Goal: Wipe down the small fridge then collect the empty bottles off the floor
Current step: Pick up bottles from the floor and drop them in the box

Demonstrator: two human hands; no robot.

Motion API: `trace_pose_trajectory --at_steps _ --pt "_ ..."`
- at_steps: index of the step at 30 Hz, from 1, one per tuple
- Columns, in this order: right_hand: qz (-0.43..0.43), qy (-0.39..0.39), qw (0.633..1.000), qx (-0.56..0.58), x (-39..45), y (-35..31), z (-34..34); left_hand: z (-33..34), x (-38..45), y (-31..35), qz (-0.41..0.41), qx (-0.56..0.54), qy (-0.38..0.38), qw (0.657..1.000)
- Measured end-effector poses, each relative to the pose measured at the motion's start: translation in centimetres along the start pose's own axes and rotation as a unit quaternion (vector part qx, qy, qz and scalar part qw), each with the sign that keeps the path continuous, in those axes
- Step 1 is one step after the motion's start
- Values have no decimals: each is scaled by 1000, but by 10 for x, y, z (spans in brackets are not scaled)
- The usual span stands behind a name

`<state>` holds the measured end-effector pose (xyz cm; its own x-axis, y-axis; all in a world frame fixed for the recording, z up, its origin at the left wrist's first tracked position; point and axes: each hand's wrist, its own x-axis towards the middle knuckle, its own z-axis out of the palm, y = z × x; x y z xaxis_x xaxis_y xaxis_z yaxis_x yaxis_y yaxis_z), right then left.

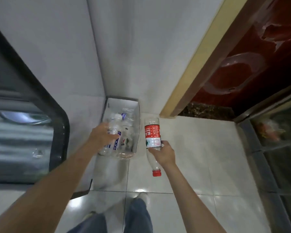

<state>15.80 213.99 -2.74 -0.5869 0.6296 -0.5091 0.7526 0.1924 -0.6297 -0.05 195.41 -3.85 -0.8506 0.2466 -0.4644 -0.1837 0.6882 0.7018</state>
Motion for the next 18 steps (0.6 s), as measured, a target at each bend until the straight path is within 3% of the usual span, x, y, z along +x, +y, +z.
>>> trace_pose_trajectory --at_steps 10,18 --pt "-10 -92 994 -62 103 -26 17 10 57 3 -81 4 58 995" --pt "24 -108 991 -70 172 -42 79 20 139 -29 -102 30 -3 994"
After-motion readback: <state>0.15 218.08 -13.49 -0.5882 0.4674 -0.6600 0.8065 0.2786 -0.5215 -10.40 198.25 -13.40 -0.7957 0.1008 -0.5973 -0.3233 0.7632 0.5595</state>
